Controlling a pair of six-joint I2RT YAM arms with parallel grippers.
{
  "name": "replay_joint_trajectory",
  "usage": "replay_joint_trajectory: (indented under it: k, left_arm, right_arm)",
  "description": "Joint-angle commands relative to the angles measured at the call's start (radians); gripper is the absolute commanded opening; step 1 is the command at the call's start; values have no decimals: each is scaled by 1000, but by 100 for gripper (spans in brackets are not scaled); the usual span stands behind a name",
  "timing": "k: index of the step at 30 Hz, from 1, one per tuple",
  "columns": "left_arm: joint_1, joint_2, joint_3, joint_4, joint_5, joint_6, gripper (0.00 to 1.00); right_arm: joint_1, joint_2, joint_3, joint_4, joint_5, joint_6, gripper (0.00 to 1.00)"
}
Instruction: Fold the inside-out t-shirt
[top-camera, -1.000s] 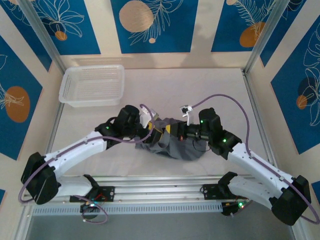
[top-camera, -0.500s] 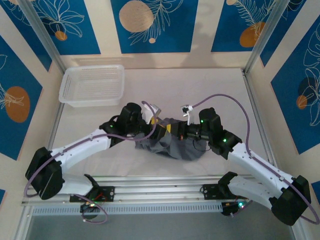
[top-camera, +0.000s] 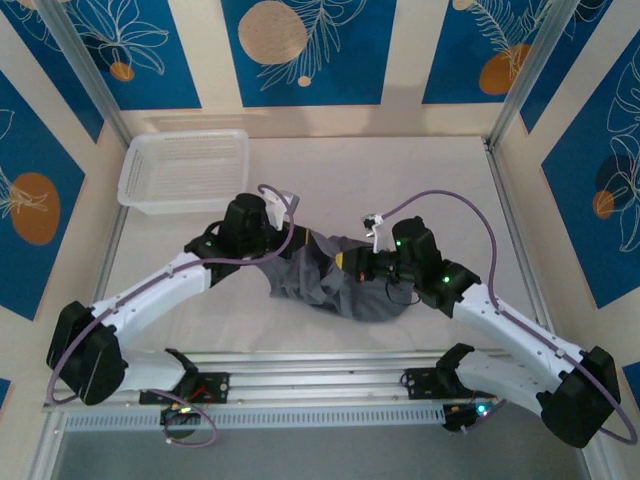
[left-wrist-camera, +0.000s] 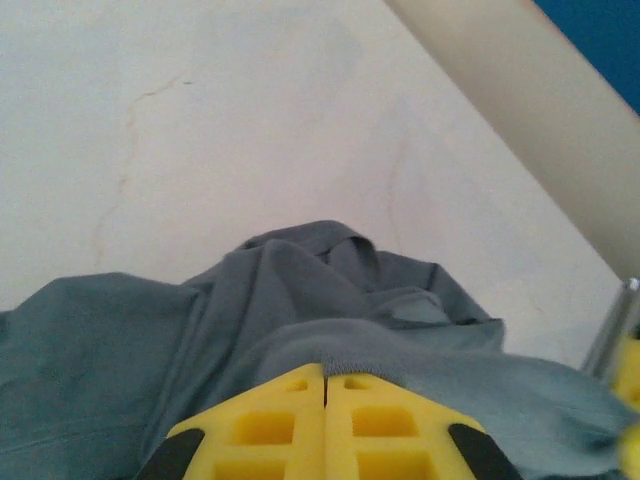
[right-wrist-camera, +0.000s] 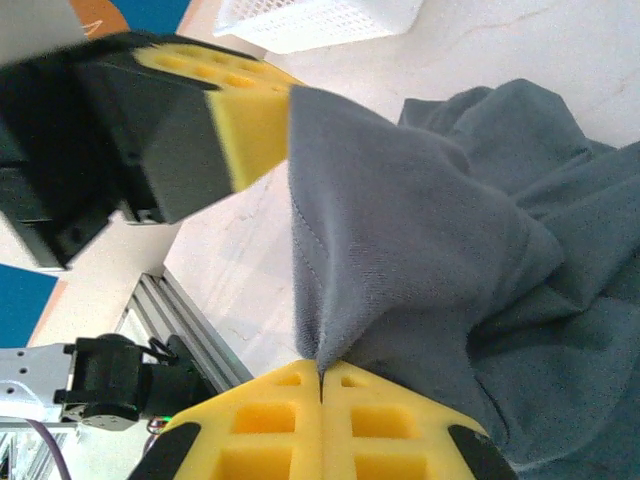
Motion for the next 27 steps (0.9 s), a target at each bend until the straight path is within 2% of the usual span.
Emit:
replay_joint_trajectory:
  k: [1, 4, 6, 9, 11, 13, 16, 17, 18, 20, 22, 23, 25, 26, 27]
  left_arm:
    - [24, 5, 26, 14, 152, -34, 0]
    - [88, -10, 20, 92, 334, -128, 0]
    - [116, 6, 41, 157, 514, -202, 0]
    - [115, 59, 131, 63, 672, -201, 0]
    - [107, 90, 164, 3, 722, -174, 0]
    - [81, 111, 180, -39, 716, -129, 0]
    - [-12, 153, 200, -22, 697, -104, 0]
    - [-50, 161, 202, 12, 690, -108, 0]
    - [-73, 155, 199, 45, 671, -112, 8]
    - [-72, 94, 170, 86, 584, -113, 31]
    - [-47, 8, 164, -26, 376, -50, 49]
    - [-40, -34, 174, -141, 197, -11, 54]
    - [-33, -92, 183, -328, -169, 14, 58]
    - [-17, -113, 171, -392, -308, 7, 58]
    - [27, -127, 151, -431, -358, -21, 58]
  right_arm:
    - [-2, 5, 25, -45, 36, -4, 0]
    - [-46, 13, 17, -149, 182, 39, 0]
    - [-130, 27, -10, -182, 168, 67, 0]
    - [-223, 18, -35, -226, 161, 110, 1]
    - [-270, -8, -45, -253, 179, 149, 4]
    - [-295, -40, -48, -255, 177, 158, 7]
    - [-301, -83, -21, -281, 182, 137, 8]
    - [-303, -100, 0, -316, 221, 139, 11]
    - [-304, -117, 28, -367, 284, 152, 19]
    - [-306, -161, 78, -477, 459, 220, 40]
    - [-304, -218, 103, -463, 537, 204, 46]
    - [-294, -246, 100, -403, 530, 172, 46]
    - [-255, -249, 71, -213, 417, 78, 50]
    - [-216, -211, 65, -126, 323, 30, 50]
    - [-158, -148, 76, -72, 261, -11, 50]
